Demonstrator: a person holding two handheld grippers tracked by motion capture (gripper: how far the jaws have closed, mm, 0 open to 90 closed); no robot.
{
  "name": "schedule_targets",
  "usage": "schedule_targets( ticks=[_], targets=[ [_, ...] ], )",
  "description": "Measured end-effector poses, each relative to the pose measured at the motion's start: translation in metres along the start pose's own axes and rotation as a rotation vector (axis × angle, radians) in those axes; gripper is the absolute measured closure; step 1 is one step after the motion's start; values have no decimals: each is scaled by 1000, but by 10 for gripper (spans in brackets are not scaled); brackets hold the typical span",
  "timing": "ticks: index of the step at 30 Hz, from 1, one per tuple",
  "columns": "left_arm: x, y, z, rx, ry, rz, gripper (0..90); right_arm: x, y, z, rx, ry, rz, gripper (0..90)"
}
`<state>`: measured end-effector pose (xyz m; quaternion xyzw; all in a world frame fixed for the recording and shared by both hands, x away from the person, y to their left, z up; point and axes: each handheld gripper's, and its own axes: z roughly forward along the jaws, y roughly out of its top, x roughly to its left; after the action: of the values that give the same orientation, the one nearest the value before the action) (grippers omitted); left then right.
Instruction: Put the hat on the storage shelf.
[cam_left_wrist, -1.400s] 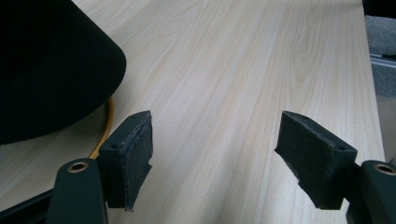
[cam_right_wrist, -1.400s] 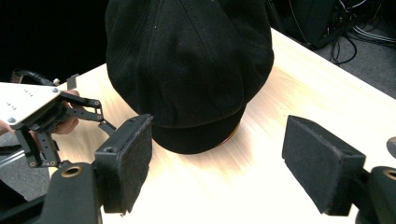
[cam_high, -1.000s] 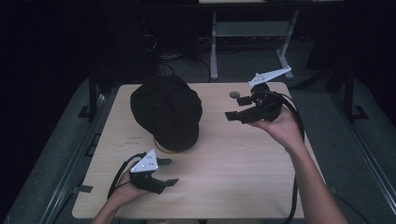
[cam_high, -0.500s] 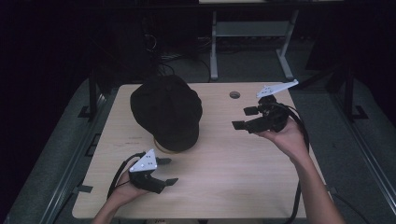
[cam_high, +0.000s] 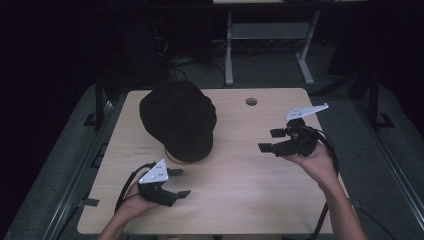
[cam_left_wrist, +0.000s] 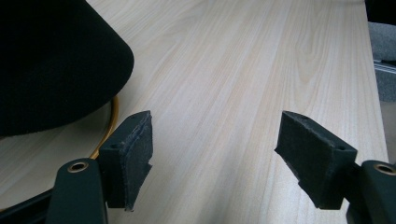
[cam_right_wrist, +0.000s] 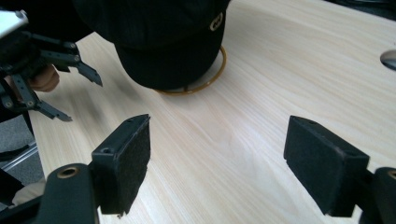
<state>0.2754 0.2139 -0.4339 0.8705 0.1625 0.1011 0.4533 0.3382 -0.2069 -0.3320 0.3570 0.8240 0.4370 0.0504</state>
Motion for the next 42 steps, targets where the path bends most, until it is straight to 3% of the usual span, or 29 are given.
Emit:
schedule_targets(
  ticks=[23,42],
  targets=[
    [-1,-1,3,6,-9,-16,266,-13,-59,-3,35,-13,88,206],
    [0,-1,2,10,-9,-21,266,-10,-90,-11,65,-57,102,211]
  ],
)
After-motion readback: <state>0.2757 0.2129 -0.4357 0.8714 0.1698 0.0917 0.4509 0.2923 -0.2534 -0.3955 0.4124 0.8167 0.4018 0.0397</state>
